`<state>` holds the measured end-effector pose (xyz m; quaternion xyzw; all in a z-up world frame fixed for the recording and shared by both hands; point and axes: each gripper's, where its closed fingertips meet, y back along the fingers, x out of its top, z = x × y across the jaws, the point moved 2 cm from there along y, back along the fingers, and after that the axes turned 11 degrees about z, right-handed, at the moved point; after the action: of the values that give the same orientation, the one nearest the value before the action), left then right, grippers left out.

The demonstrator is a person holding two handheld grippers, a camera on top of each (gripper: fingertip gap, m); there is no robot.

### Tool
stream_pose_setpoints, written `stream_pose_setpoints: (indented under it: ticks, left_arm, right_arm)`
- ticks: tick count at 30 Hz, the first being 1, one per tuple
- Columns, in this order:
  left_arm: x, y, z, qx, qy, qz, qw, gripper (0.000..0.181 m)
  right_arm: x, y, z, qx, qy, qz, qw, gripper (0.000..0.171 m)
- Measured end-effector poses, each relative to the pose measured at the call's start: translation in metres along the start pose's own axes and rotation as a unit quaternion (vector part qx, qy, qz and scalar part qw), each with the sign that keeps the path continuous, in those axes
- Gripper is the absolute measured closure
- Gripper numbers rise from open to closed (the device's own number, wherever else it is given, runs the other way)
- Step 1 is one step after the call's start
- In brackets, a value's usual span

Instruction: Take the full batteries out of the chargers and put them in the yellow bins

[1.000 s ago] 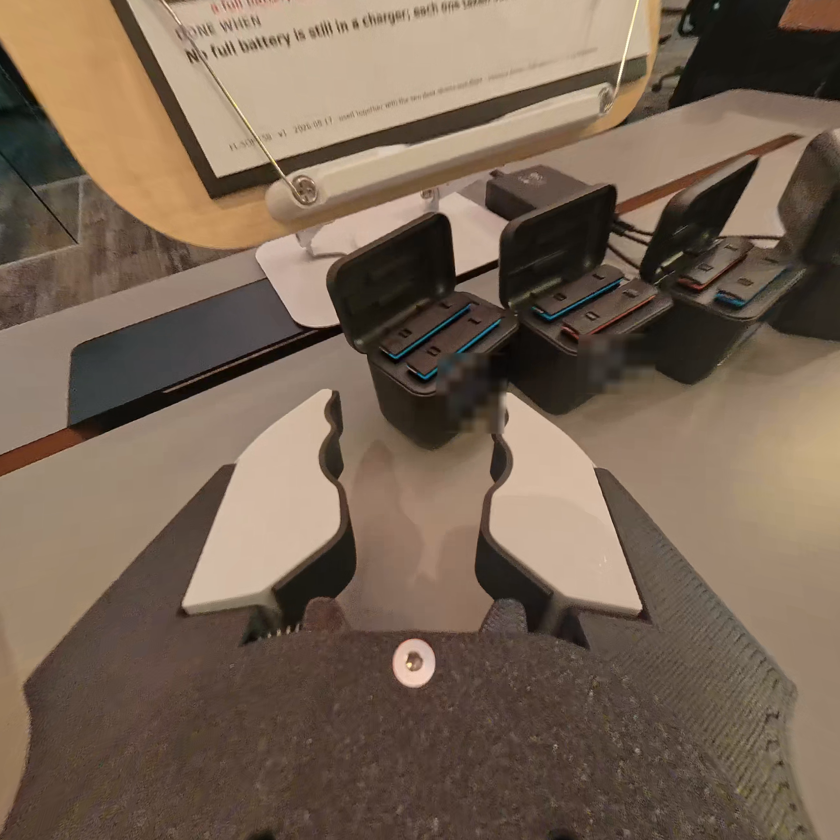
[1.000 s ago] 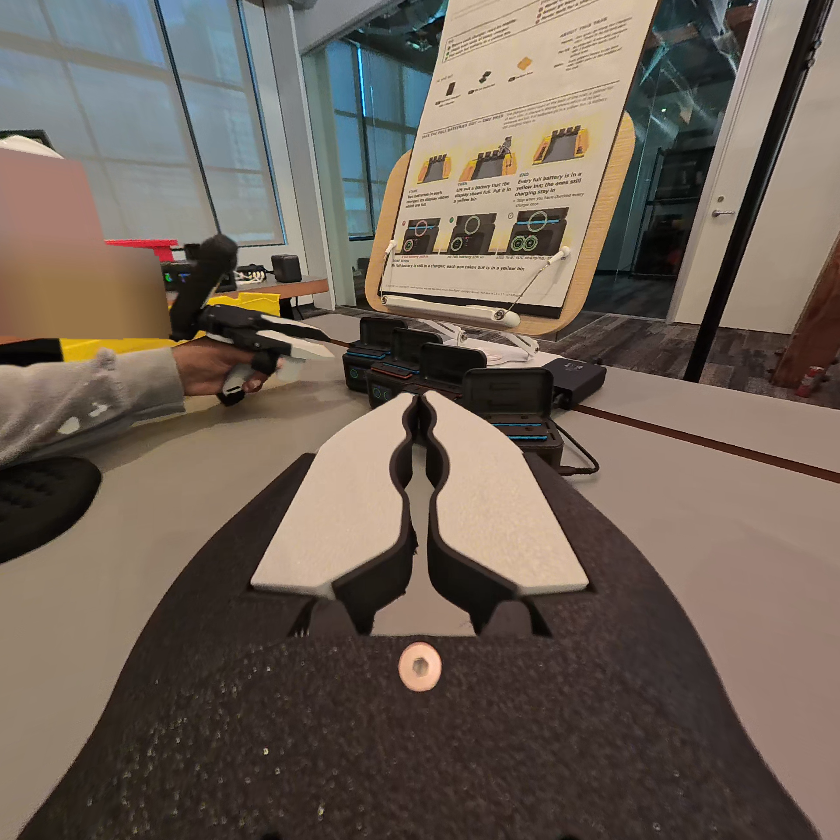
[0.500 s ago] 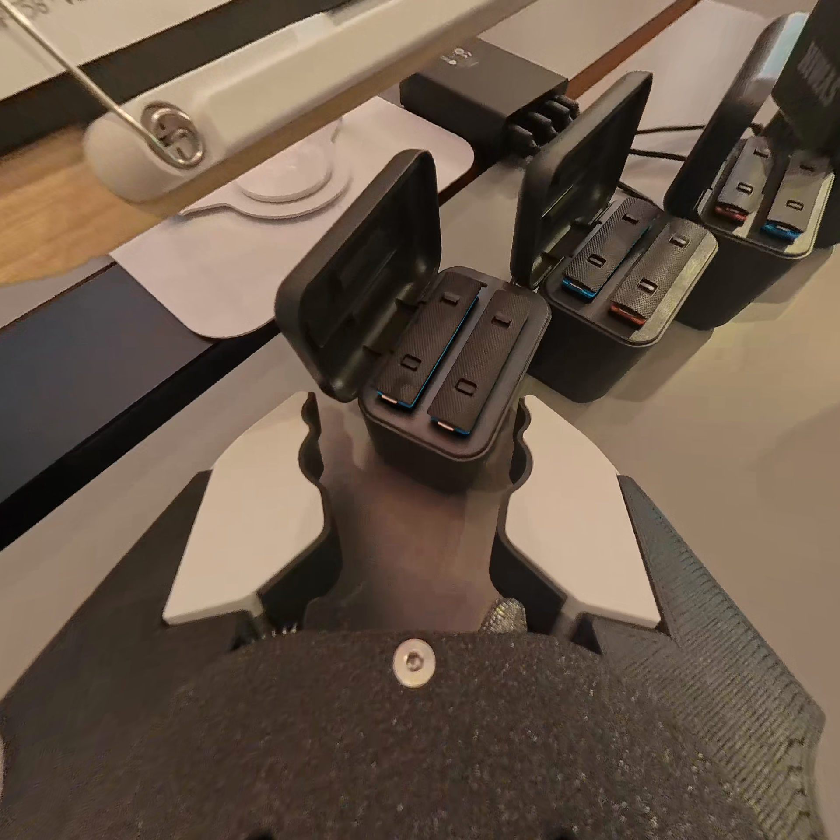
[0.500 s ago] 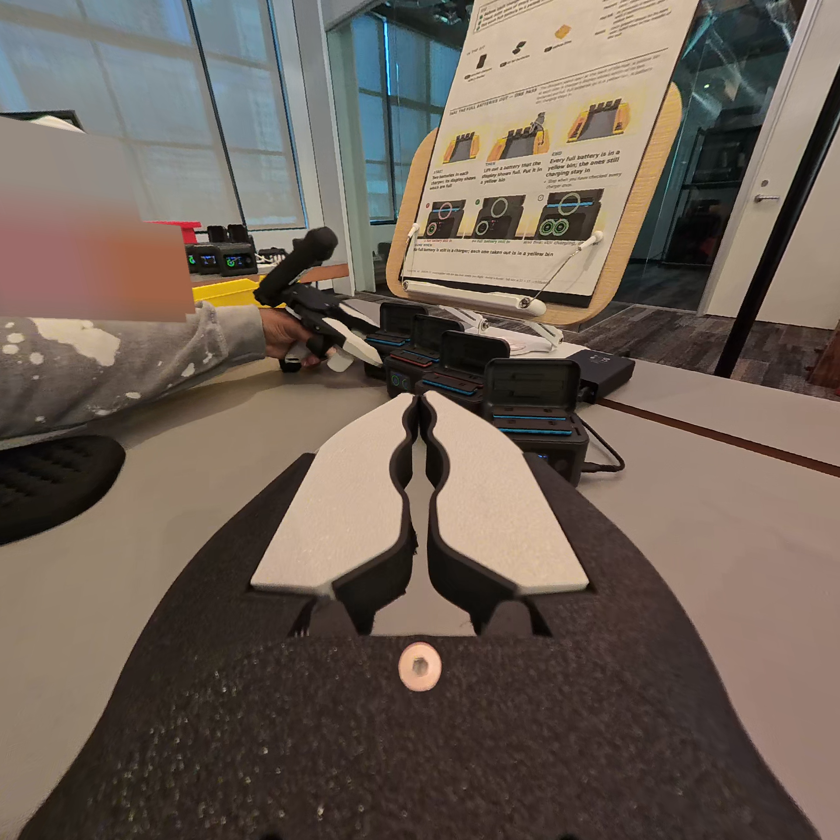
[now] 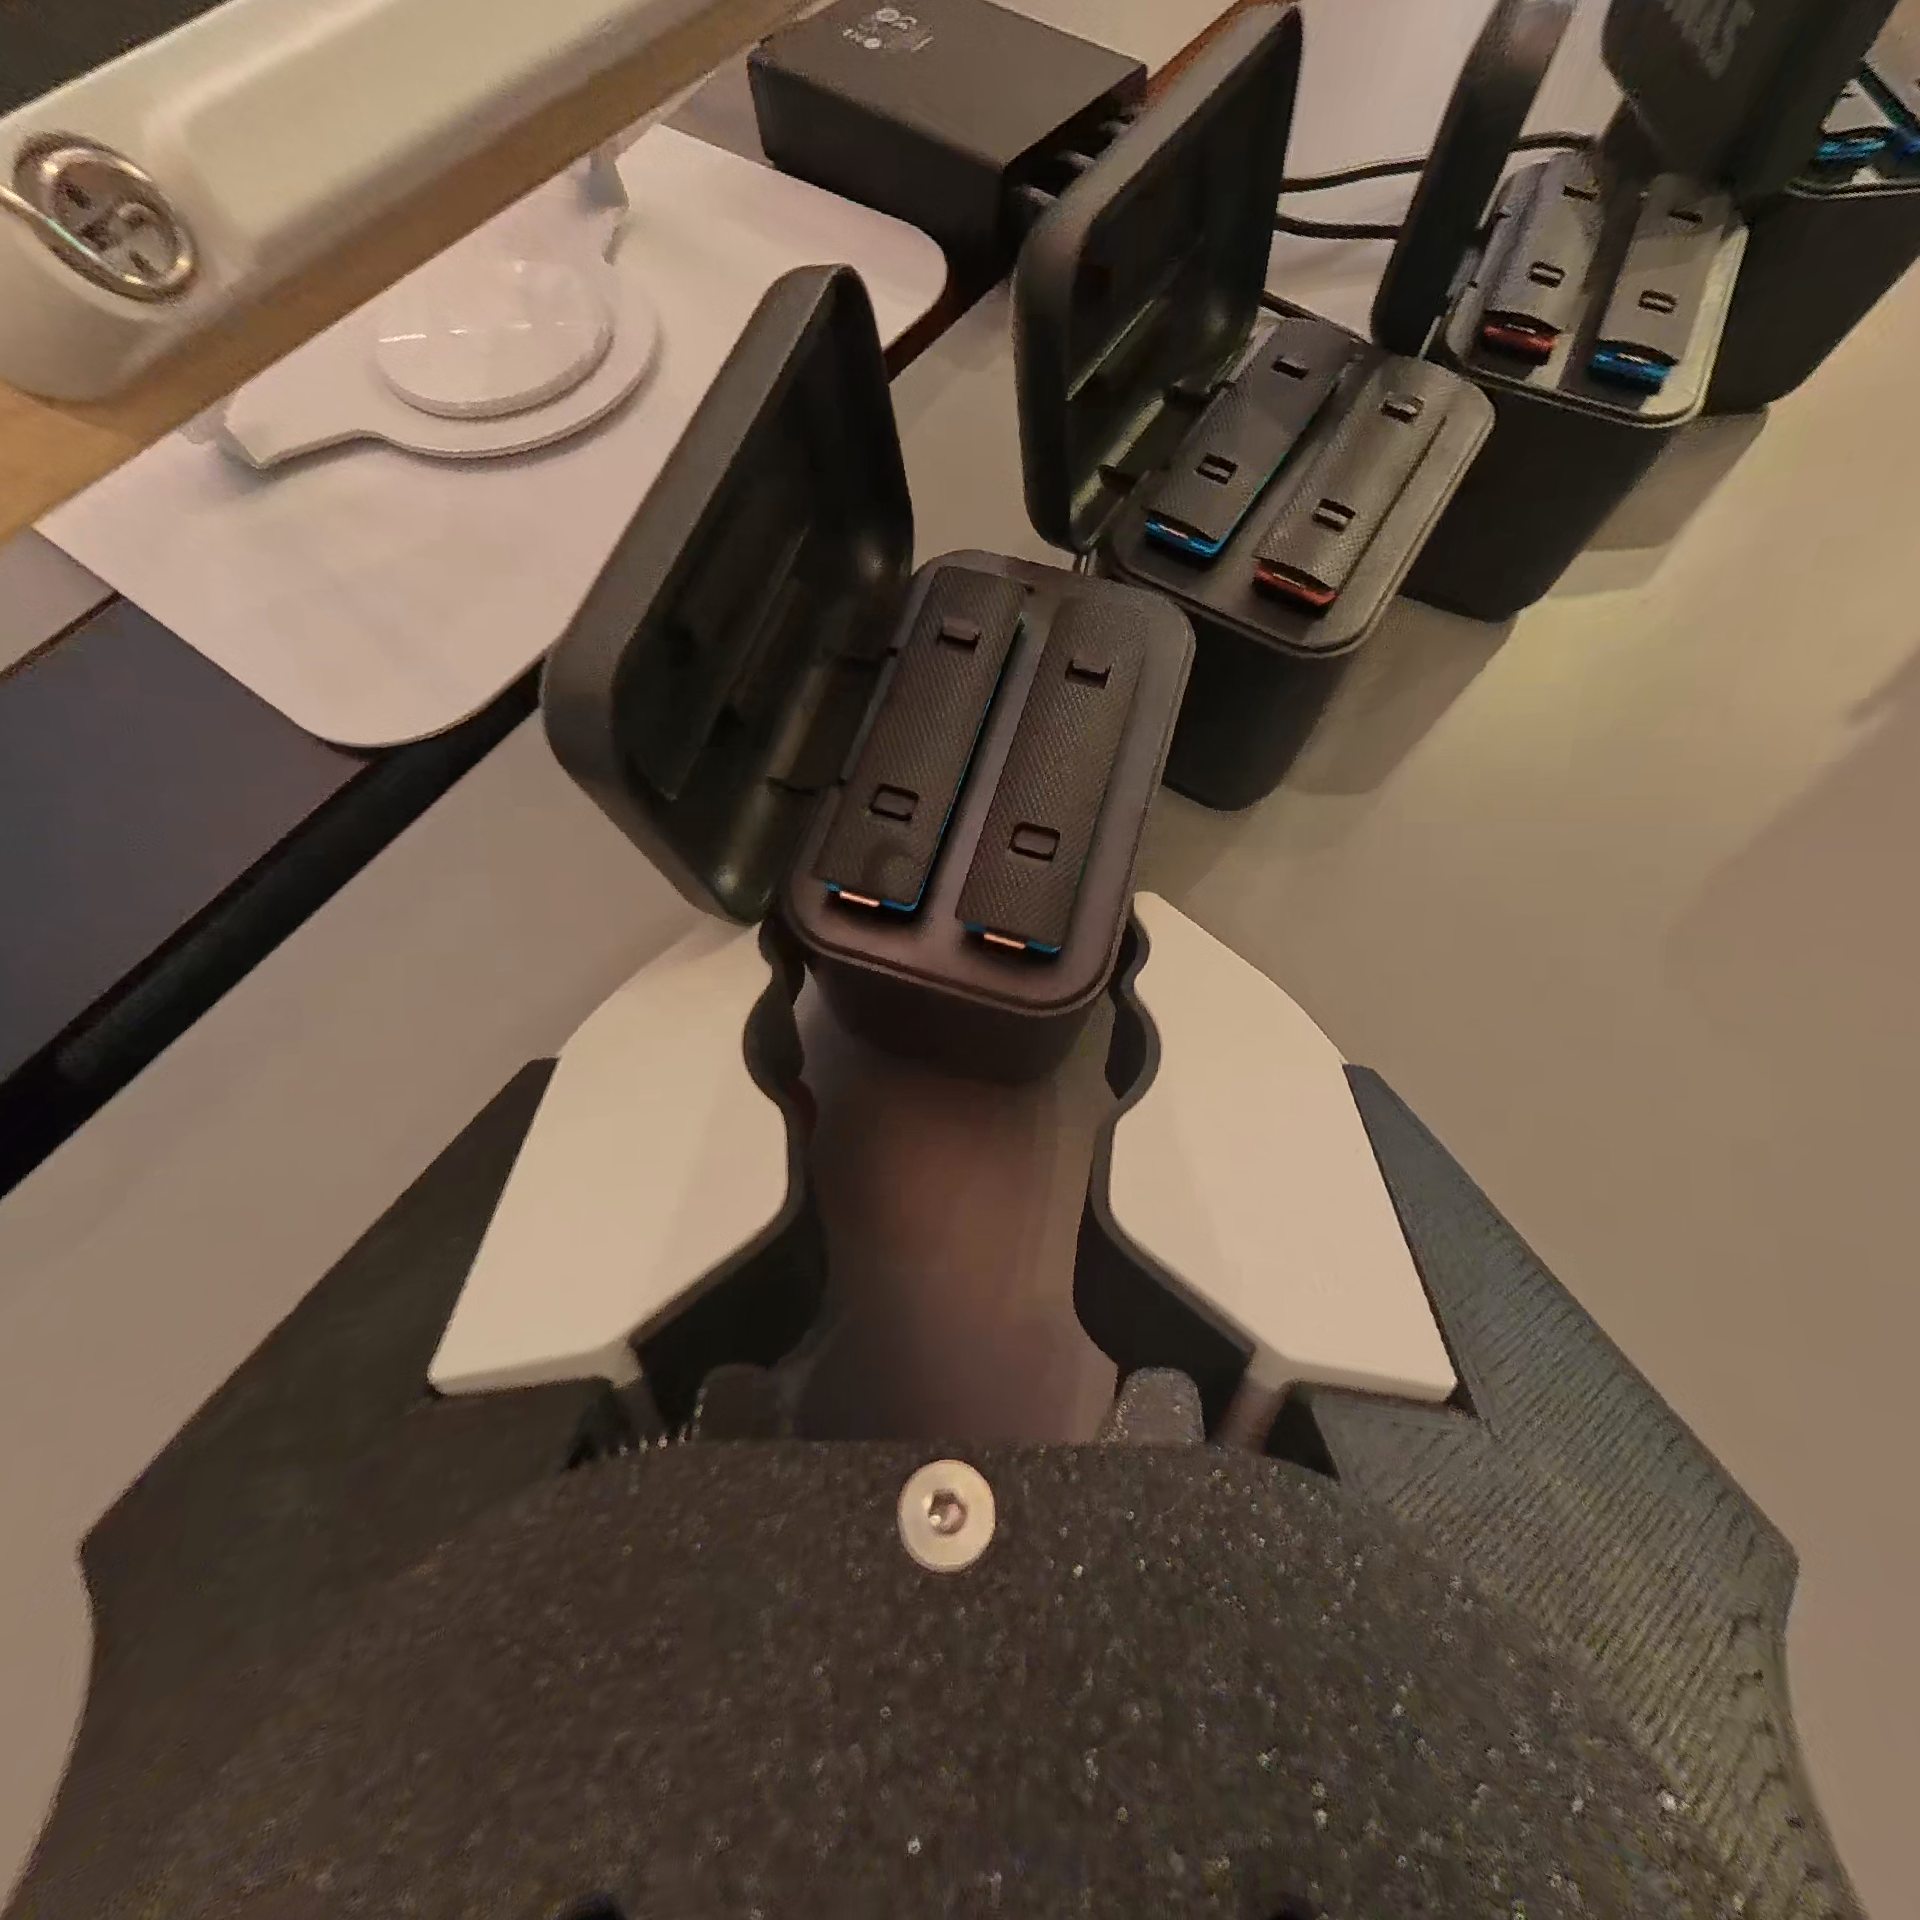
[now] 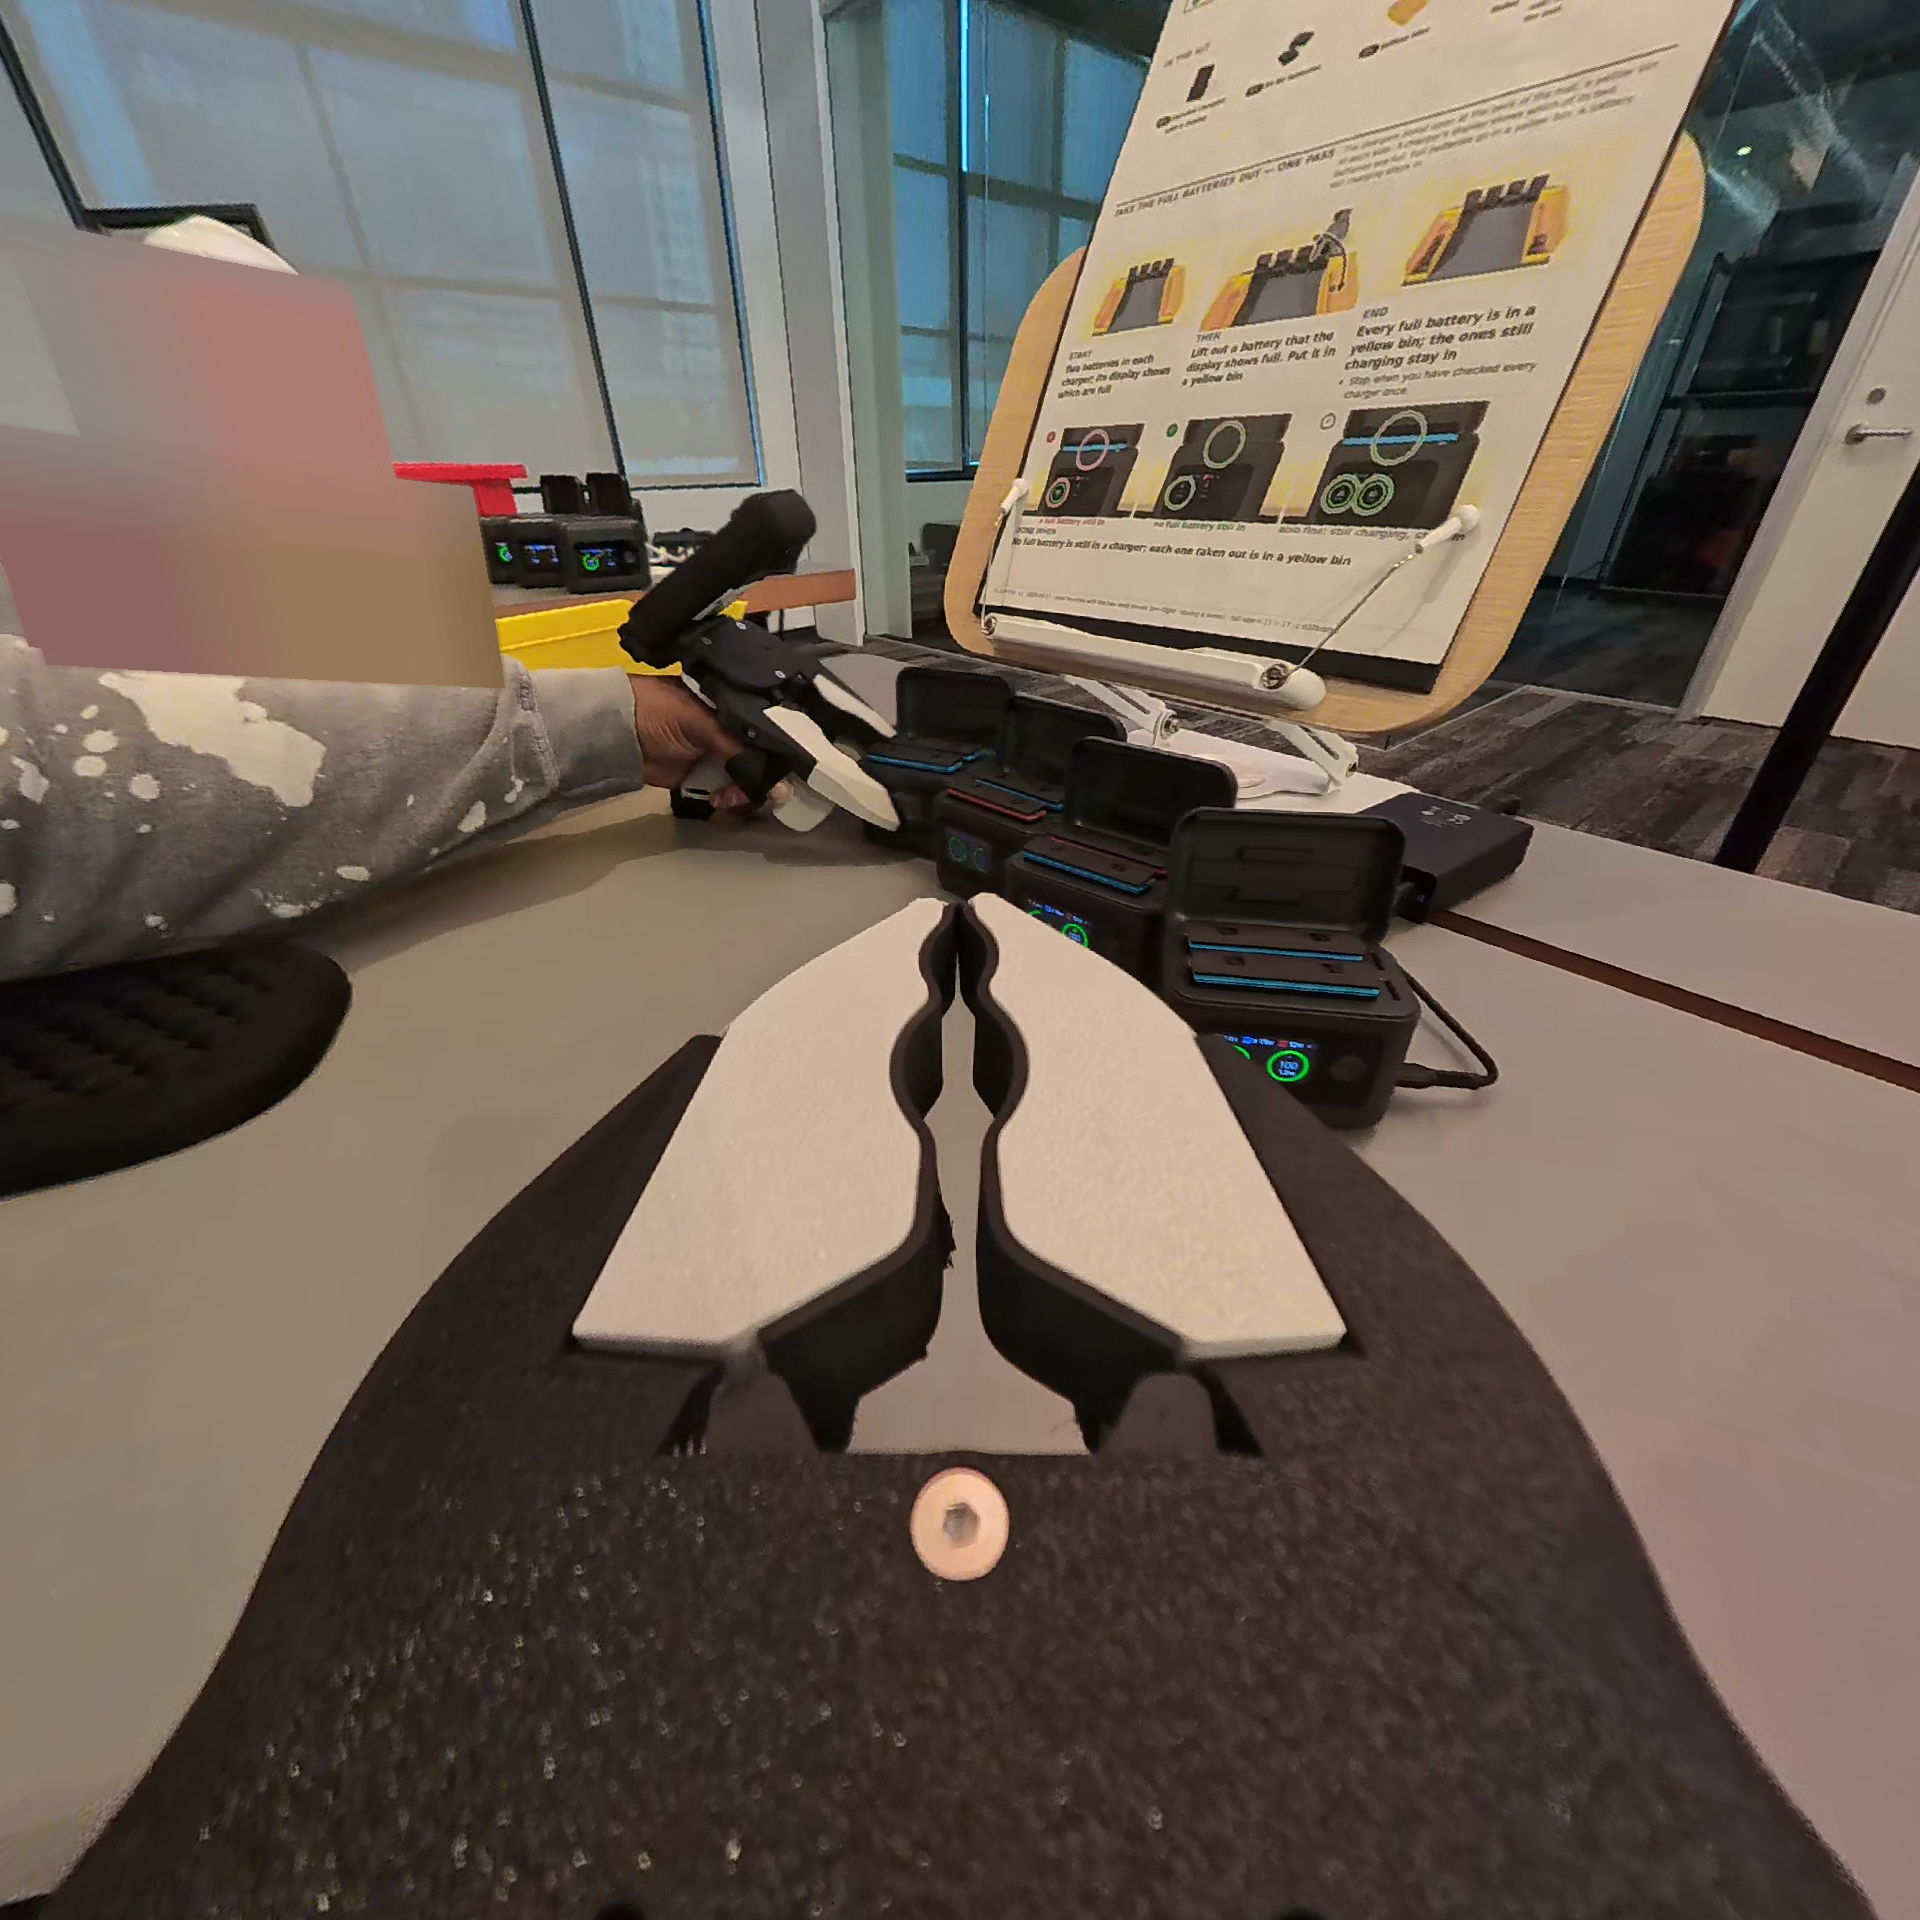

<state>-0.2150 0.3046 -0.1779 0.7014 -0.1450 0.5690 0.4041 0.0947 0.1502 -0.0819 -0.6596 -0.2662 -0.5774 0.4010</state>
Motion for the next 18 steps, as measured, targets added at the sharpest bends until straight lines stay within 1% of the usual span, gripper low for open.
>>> stream_pose_setpoints:
  ticks: [5, 13, 18]
  left_arm:
    - [-0.002, 0.005, 0.020, -0.011, -0.003, -0.001, 1.000, 0.125]
    - [0.000, 0.002, 0.050, -0.045, 0.004, -0.001, 0.999, 0.126]
    - [0.002, -0.002, 0.057, -0.057, 0.002, 0.001, 0.998, 0.126]
  right_arm:
    - [0.000, -0.001, -0.004, 0.010, -0.001, -0.001, 1.000, 0.171]
    - [0.001, -0.002, -0.009, 0.020, 0.003, -0.001, 1.000, 0.171]
    - [-0.001, -0.003, -0.011, 0.023, 0.006, -0.006, 1.000, 0.171]
